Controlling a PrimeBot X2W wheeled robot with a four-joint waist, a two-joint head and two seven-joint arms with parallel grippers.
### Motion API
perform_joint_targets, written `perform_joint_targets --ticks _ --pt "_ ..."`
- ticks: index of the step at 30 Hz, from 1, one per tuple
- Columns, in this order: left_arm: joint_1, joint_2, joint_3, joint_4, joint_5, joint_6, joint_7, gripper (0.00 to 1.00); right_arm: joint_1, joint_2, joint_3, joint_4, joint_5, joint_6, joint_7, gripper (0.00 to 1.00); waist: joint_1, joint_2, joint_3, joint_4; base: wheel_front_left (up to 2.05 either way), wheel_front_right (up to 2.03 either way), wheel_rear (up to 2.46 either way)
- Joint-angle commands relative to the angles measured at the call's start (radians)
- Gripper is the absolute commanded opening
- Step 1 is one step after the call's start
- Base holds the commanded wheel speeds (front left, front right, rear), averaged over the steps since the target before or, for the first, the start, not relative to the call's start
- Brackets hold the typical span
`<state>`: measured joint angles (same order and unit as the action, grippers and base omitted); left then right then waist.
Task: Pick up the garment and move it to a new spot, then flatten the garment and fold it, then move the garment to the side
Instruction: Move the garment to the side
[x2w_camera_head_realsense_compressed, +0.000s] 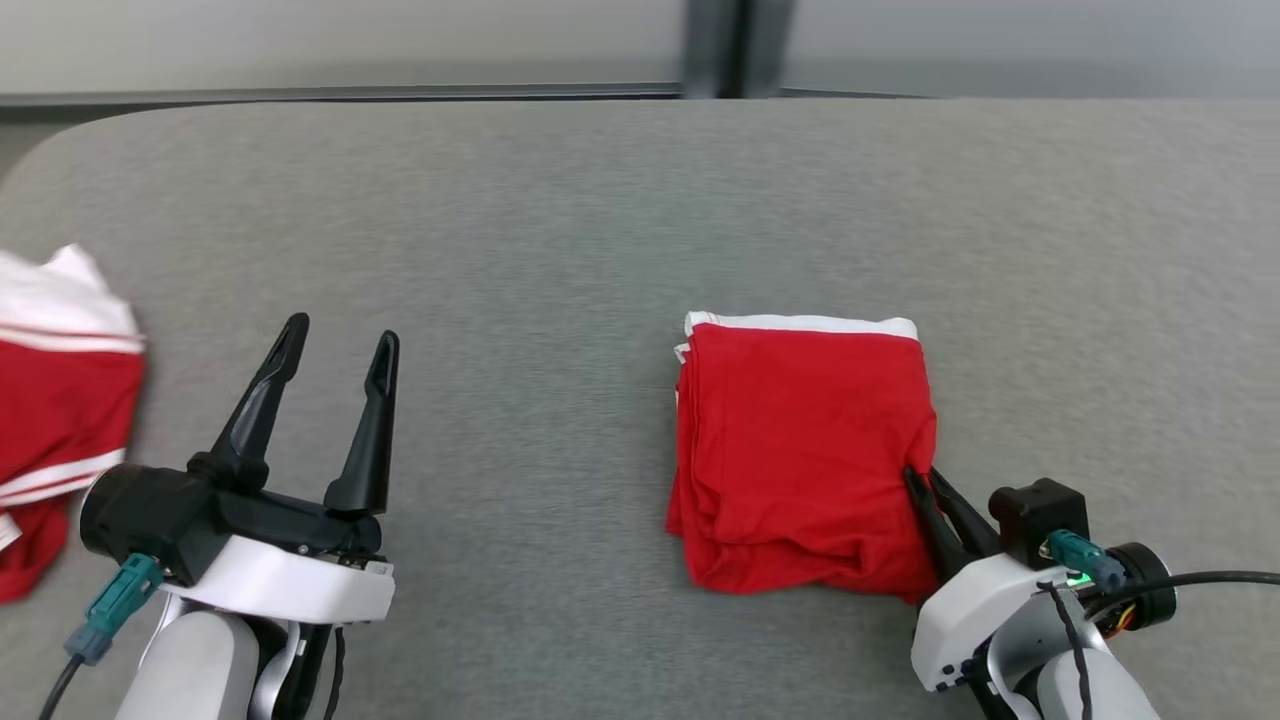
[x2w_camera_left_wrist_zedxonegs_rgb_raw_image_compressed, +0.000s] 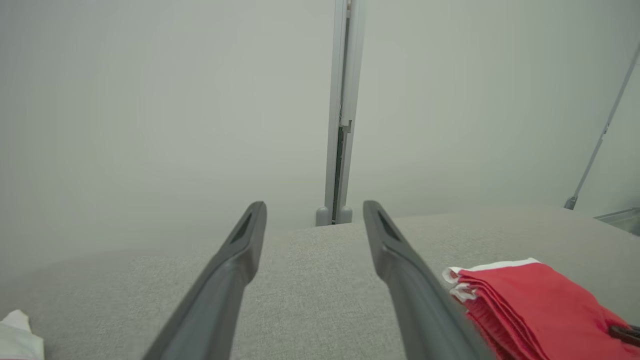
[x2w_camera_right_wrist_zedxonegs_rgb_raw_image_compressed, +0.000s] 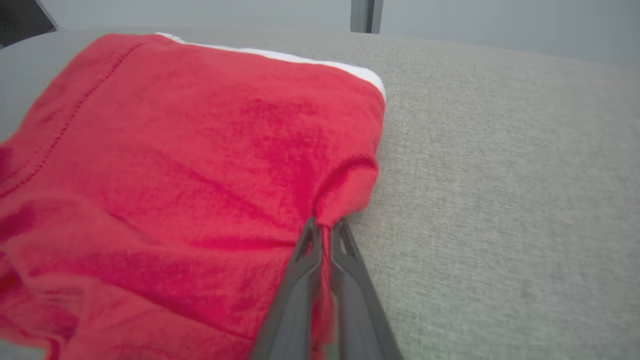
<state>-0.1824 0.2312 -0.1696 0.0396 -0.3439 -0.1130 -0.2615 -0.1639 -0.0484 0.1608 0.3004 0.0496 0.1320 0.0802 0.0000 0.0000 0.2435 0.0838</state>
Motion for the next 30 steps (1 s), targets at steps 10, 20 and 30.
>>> perform_joint_targets --ticks 10,20,30 --pt "-0.037 0.049 -0.031 -0.143 0.001 -0.009 0.024 1.0 -0.102 -0.051 -0.028 -0.039 -0.102 -0.002 -0.031 0.0 0.0 0.0 0.137 -0.265 0.0 0.0 0.0" --pt "-0.119 0.112 -0.089 -0.267 -0.015 -0.018 0.041 1.0 -0.244 -0.212 -0.273 -0.087 -0.144 -0.002 0.04 0.0 0.0 0.0 0.306 -0.251 0.0 0.0 0.0" --pt "-0.201 0.156 -0.141 -0.278 -0.056 -0.017 0.013 1.0 -0.336 -0.304 -0.505 -0.11 -0.217 -0.002 0.143 0.0 0.0 0.0 0.414 -0.173 0.0 0.0 0.0"
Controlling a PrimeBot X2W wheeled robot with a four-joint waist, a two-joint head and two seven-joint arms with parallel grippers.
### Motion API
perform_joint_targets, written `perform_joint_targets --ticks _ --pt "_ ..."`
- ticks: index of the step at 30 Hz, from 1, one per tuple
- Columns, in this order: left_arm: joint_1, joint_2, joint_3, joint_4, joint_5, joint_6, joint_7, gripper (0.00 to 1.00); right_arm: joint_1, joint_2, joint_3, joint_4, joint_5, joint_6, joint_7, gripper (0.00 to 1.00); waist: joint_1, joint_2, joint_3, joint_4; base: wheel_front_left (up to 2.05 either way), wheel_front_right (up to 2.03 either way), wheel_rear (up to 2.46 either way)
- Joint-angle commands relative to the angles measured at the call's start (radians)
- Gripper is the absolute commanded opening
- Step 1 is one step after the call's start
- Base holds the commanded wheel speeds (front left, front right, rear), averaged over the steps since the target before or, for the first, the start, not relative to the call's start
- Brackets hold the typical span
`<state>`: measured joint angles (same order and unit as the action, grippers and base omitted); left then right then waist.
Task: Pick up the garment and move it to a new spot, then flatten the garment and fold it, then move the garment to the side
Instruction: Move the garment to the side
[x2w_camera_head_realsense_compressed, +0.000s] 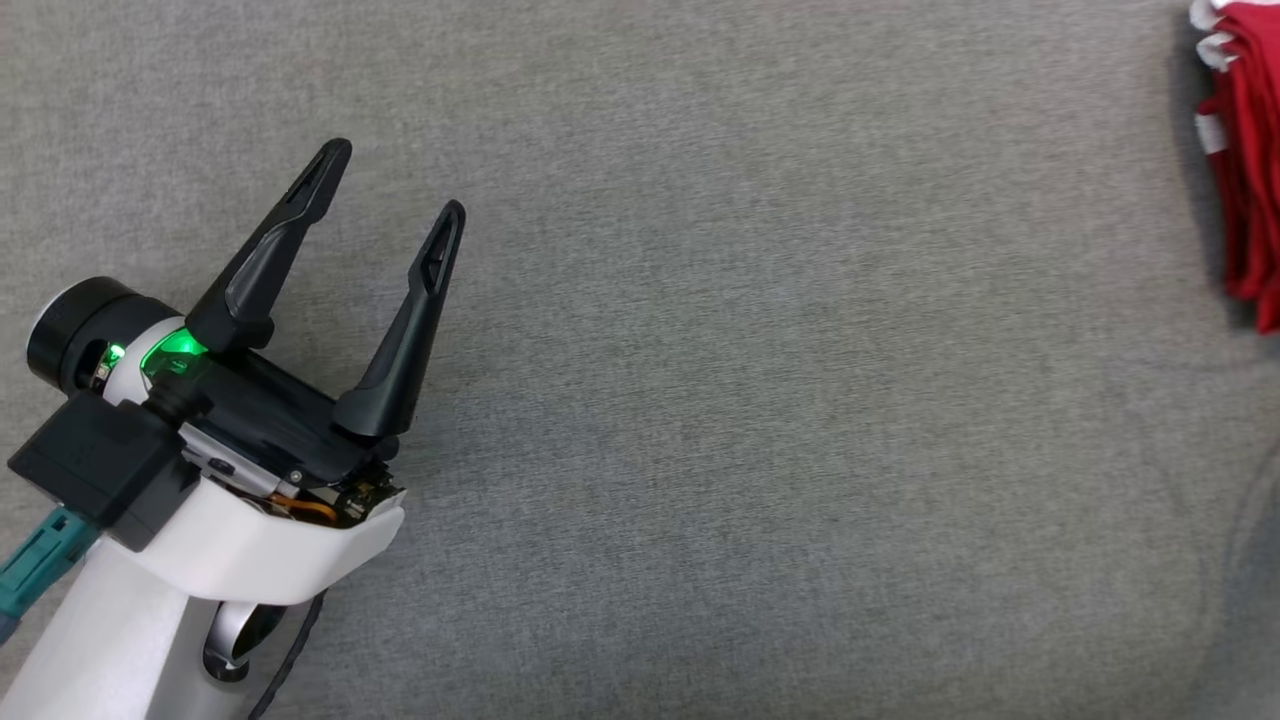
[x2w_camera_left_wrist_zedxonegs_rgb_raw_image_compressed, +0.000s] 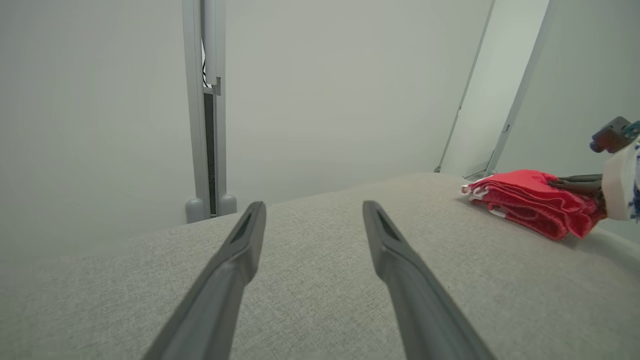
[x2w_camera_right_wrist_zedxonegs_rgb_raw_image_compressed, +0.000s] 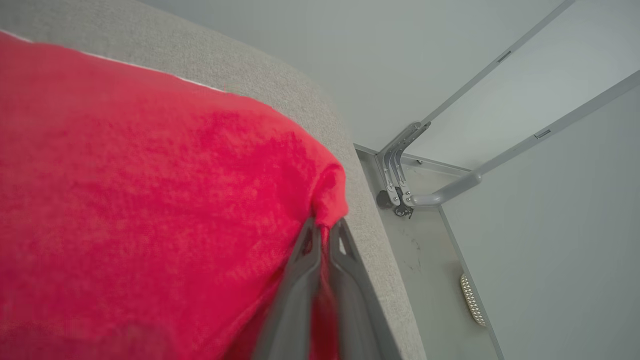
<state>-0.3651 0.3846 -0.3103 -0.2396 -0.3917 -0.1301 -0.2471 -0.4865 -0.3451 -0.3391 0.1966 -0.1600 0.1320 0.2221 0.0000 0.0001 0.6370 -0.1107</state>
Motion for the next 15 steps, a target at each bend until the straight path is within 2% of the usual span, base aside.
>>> perform_joint_targets --ticks 1,3,4,5,9,10,12,15 --pt "-0.02 0.006 -0.003 0.003 -0.007 0.0 -0.006 1.0 -0.02 -0.007 -0.016 -0.002 -0.01 -0.002 0.009 0.0 0.0 -0.0001 0.023 0.024 0.0 0.0 0.0" --pt "-0.023 0.011 -0.009 0.007 -0.01 0.0 -0.009 1.0 -0.032 0.007 -0.045 0.005 -0.011 -0.002 0.017 0.47 0.0 -0.0001 0.025 0.027 0.0 0.0 0.0" --pt "-0.024 0.013 -0.011 0.009 -0.012 0.0 -0.011 1.0 -0.041 0.017 -0.069 0.006 -0.016 -0.002 0.022 0.8 0.0 -0.0001 0.024 0.027 0.0 0.0 0.0" --pt "-0.024 0.014 -0.016 0.015 -0.013 0.0 -0.013 1.0 -0.045 0.044 -0.105 0.003 -0.029 -0.002 0.015 1.0 0.0 -0.0001 0.016 0.028 0.0 0.0 0.0" --pt "-0.008 0.014 -0.017 0.034 -0.016 0.0 -0.017 1.0 -0.01 0.124 -0.179 -0.025 -0.051 -0.002 -0.015 1.0 0.0 -0.0001 -0.026 0.02 0.0 0.0 0.0" --pt "0.009 0.009 -0.017 0.045 -0.015 0.0 -0.017 1.0 0.022 0.164 -0.194 -0.047 -0.035 -0.002 -0.061 1.0 0.0 -0.0001 -0.059 0.013 0.0 0.0 0.0" --pt "0.025 0.006 -0.01 0.055 -0.015 0.008 -0.017 1.0 0.064 0.219 -0.191 -0.072 -0.014 -0.002 -0.105 1.0 0.0 -0.0001 -0.095 0.002 0.0 0.0 0.0" --pt "0.056 0.002 0.003 0.07 -0.017 0.022 -0.018 1.0 0.119 0.255 -0.159 -0.089 0.034 -0.002 -0.177 1.0 0.0 -0.0001 -0.144 -0.014 0.0 0.0 0.0"
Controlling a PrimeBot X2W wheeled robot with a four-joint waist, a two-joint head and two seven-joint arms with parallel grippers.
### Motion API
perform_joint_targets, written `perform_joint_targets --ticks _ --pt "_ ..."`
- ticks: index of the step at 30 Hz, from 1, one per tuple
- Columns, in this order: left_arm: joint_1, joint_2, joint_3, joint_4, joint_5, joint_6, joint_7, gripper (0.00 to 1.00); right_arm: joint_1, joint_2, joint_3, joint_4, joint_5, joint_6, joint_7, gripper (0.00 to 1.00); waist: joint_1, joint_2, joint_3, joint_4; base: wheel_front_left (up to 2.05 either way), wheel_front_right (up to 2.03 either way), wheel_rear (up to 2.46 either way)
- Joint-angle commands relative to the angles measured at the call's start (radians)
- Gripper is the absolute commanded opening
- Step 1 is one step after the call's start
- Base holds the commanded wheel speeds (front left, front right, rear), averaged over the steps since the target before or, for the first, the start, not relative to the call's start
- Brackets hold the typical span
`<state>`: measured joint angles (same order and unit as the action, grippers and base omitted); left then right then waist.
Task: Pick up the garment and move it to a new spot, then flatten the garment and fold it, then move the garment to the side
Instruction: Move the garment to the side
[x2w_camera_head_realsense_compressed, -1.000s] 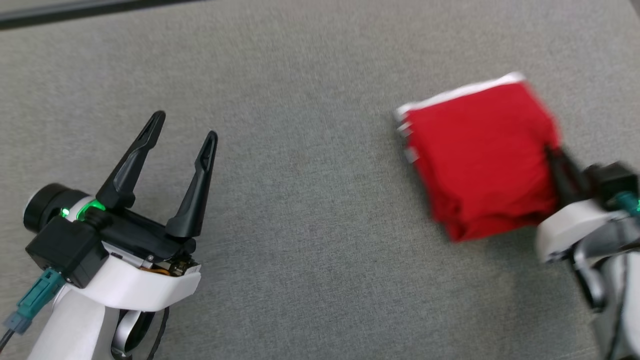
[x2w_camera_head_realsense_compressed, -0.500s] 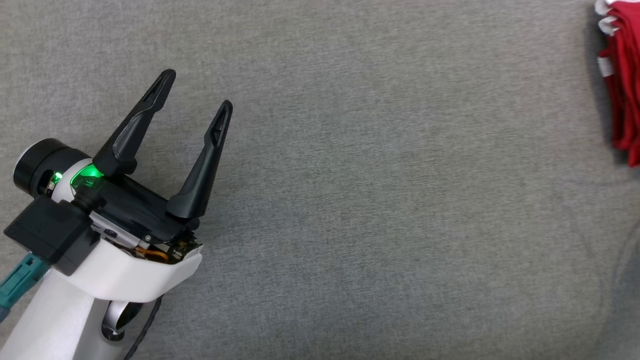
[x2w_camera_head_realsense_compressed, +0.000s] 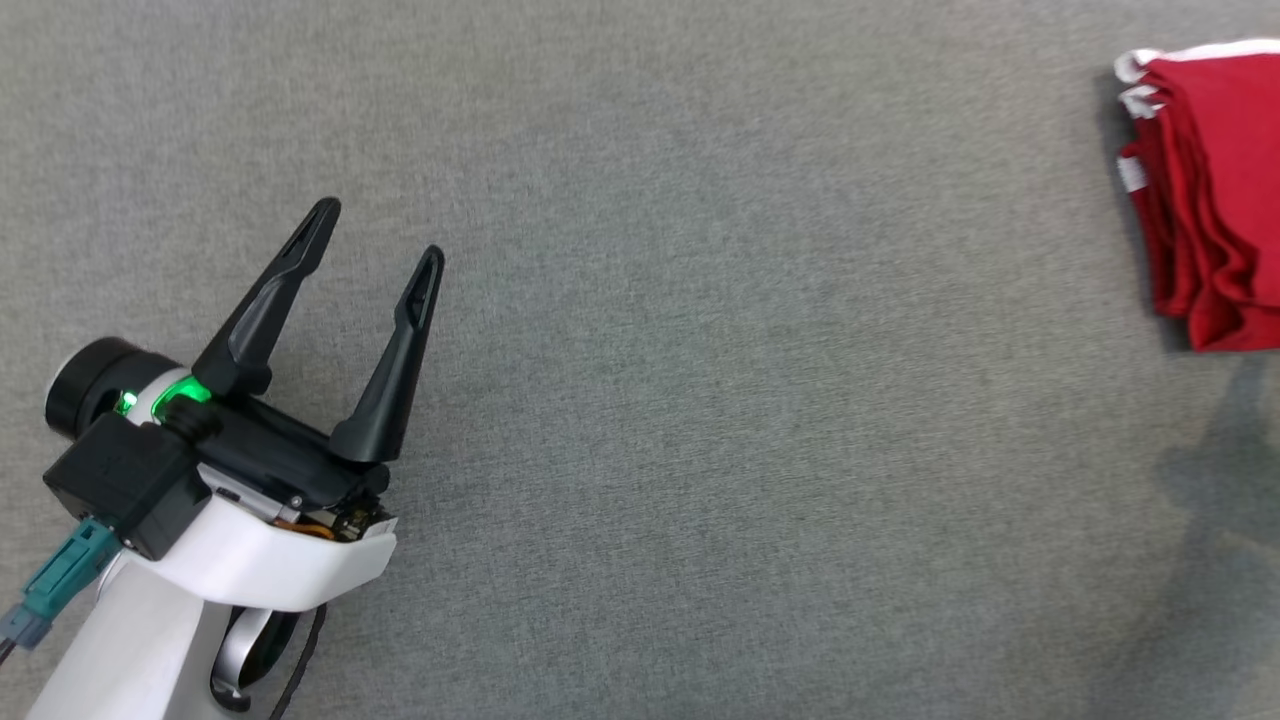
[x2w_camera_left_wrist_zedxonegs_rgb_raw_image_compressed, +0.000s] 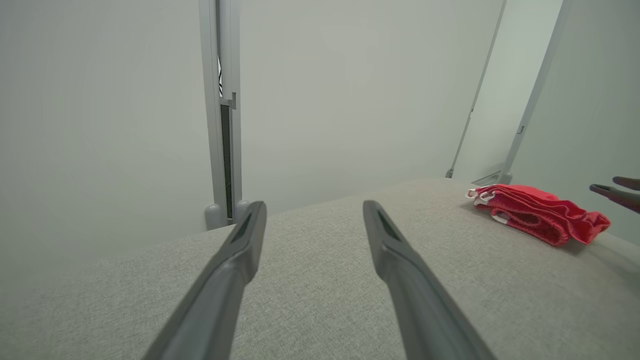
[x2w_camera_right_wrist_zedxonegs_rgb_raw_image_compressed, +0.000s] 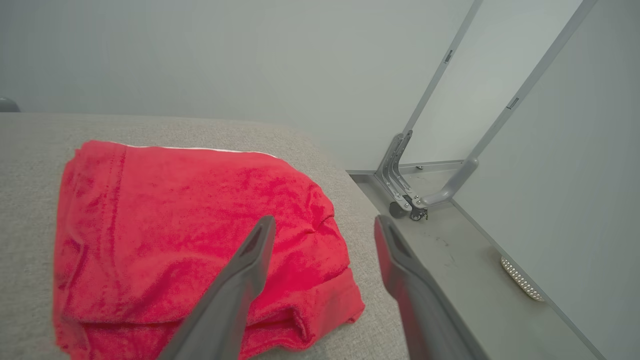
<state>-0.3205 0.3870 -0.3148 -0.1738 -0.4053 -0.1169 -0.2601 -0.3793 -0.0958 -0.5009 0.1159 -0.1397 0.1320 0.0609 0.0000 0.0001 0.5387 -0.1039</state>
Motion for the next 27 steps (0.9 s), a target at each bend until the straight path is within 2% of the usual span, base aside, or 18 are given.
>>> perform_joint_targets --ticks 1,7,11,15,22,27 --pt "0.024 -0.002 0.012 0.01 -0.006 0.014 -0.005 1.0 0.036 0.017 0.023 -0.014 0.022 -0.002 -0.036 1.0 0.0 -0.0001 -0.065 -0.026 0.0 0.0 0.0" --pt "0.101 -0.014 0.046 0.035 -0.028 0.058 -0.006 1.0 0.135 0.043 0.154 -0.036 0.101 -0.002 -0.122 1.0 0.0 -0.0001 -0.153 -0.034 0.0 0.0 0.0" --pt "0.153 -0.027 0.072 0.057 -0.046 0.093 -0.006 1.0 0.185 0.045 0.273 -0.032 0.174 -0.002 -0.159 1.0 0.0 -0.0001 -0.205 -0.02 0.0 0.0 0.0" --pt "0.192 -0.042 0.1 0.083 -0.064 0.122 -0.005 1.0 0.223 0.044 0.363 -0.051 0.196 -0.002 -0.18 1.0 0.0 -0.0001 -0.248 0.017 0.0 0.0 0.0" --pt "0.242 -0.068 0.142 0.14 -0.065 0.167 -0.005 1.0 0.29 0.044 0.44 -0.107 0.22 -0.002 -0.163 1.0 0.0 -0.0001 -0.339 0.111 0.0 0.0 0.0" --pt "0.285 -0.078 0.152 0.171 -0.061 0.183 -0.005 1.0 0.35 0.043 0.461 -0.125 0.238 -0.002 -0.139 1.0 0.0 -0.0001 -0.411 0.151 0.0 0.0 0.0"
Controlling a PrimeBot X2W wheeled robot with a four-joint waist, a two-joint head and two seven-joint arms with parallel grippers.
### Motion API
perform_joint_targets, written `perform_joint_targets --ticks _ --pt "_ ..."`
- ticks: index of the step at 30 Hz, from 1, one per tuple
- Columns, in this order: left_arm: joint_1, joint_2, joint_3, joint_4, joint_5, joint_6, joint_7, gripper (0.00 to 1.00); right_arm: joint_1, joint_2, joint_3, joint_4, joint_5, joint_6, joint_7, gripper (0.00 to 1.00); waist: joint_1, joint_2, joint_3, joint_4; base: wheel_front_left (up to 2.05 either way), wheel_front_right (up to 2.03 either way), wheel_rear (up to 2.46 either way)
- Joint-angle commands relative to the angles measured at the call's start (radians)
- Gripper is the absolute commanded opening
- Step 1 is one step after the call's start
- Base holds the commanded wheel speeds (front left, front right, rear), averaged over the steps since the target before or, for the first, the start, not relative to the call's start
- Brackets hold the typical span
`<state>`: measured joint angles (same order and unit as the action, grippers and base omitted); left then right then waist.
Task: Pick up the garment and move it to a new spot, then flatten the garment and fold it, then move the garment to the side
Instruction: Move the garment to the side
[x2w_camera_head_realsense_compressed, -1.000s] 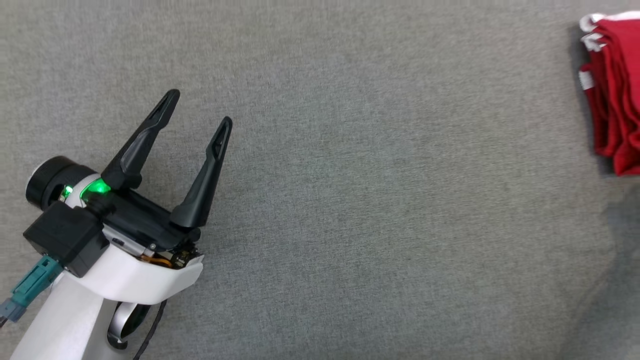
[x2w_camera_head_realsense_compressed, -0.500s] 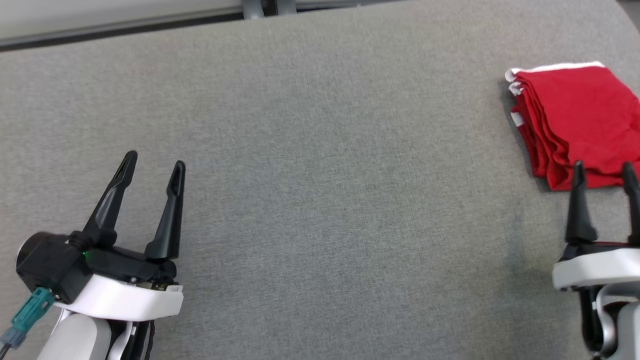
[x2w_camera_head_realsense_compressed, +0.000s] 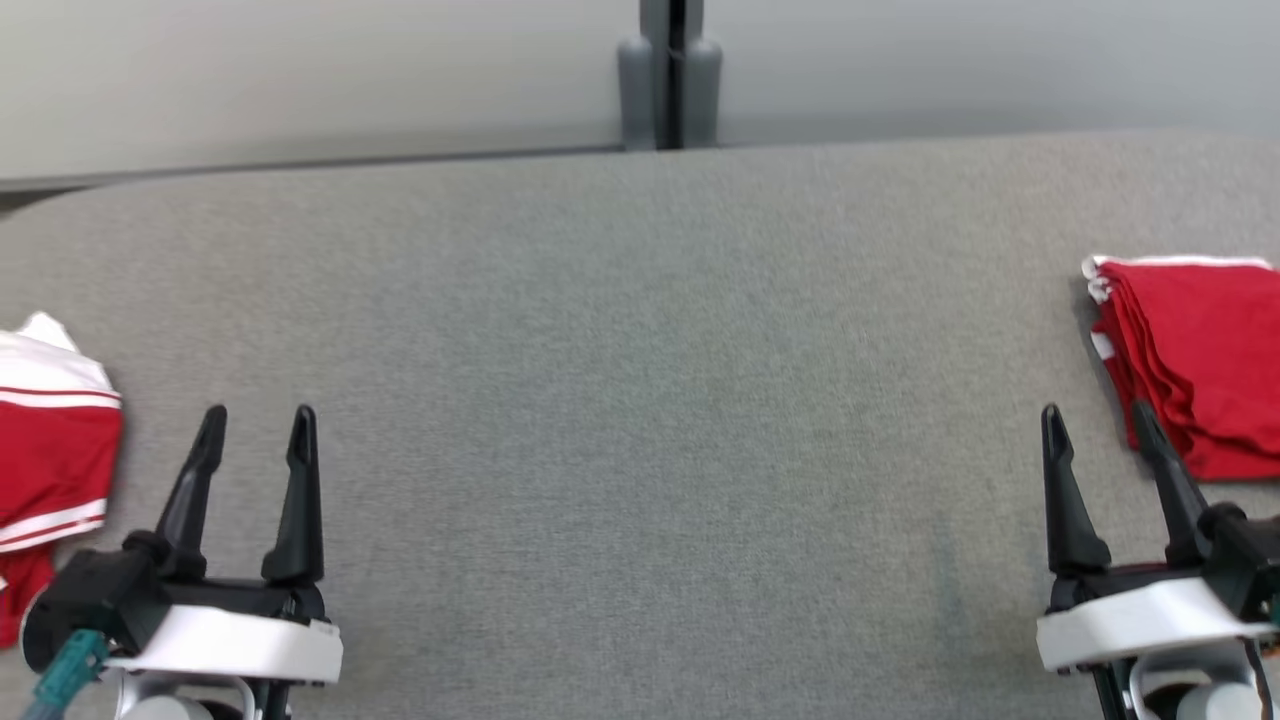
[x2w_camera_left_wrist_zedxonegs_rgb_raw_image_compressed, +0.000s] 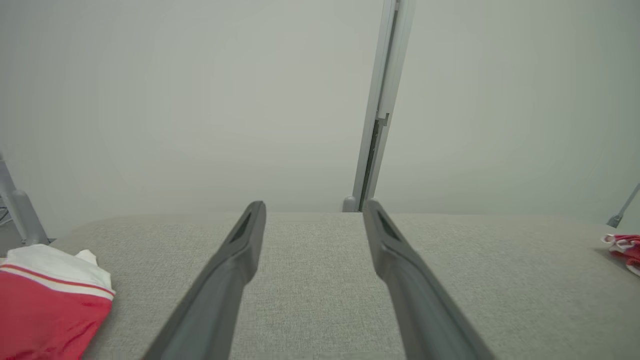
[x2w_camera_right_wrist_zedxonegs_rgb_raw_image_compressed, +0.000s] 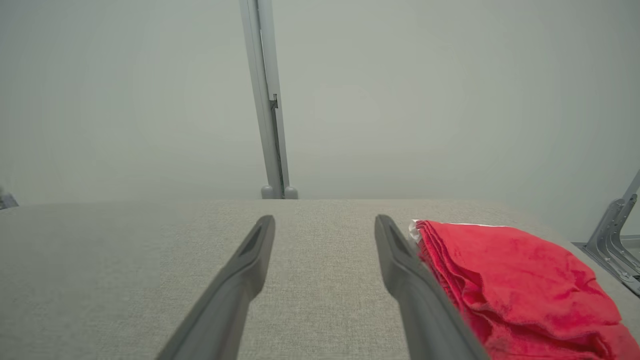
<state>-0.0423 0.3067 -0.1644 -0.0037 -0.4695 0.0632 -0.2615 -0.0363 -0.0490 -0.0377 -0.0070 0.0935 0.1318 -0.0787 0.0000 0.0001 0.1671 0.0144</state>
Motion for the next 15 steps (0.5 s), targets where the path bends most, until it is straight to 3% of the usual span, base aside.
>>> perform_joint_targets --ticks 1,15 --pt "0.016 0.003 0.0 0.005 0.005 0.005 -0.004 1.0 0.019 -0.003 0.001 -0.007 0.008 -0.002 0.005 1.0 0.0 -0.0001 -0.055 0.036 0.0 0.0 0.0" --pt "0.123 0.001 -0.072 0.041 0.04 0.028 0.041 1.0 0.199 -0.003 -0.017 -0.083 0.036 -0.002 0.088 1.0 0.0 -0.0001 -0.214 0.052 0.0 0.0 0.0"
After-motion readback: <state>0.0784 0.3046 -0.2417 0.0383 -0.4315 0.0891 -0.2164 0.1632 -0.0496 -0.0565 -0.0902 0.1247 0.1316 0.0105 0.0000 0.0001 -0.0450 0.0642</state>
